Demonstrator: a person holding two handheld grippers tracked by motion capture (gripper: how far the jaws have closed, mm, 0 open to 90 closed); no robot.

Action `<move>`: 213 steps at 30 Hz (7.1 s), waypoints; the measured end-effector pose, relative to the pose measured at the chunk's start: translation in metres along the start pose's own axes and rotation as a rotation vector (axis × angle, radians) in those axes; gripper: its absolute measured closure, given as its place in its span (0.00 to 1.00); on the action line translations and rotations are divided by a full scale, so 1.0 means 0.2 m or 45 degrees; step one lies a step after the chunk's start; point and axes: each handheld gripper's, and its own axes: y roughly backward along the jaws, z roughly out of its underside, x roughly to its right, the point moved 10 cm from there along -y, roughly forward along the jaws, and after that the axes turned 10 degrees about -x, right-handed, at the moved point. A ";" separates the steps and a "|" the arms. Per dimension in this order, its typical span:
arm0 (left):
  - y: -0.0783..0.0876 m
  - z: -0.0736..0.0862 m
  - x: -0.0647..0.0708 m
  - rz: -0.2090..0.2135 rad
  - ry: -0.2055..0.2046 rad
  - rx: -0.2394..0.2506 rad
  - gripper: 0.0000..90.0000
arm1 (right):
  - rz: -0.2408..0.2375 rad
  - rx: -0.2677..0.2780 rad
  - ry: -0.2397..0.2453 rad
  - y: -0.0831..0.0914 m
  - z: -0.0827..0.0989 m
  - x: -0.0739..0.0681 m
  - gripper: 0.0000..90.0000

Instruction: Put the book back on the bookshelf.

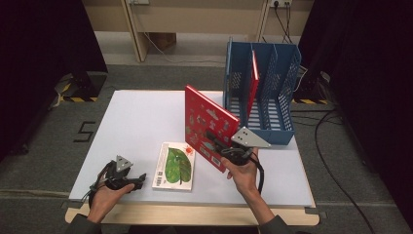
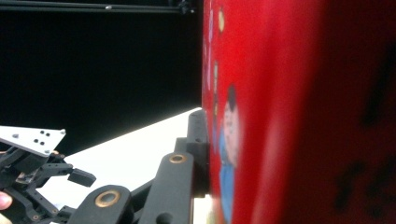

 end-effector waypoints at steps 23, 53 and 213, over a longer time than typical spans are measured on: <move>0.00 0.01 -0.01 0.000 0.002 -0.004 0.22 | 0.081 0.038 -0.038 0.26 0.00 0.13 0.89; 0.00 0.00 -0.01 -0.001 0.010 0.001 0.22 | 0.206 0.071 -0.099 0.47 -0.01 0.29 0.89; -0.02 0.00 0.02 0.018 -0.008 -0.006 0.22 | 0.778 -0.173 -0.366 -0.15 -0.08 1.40 0.86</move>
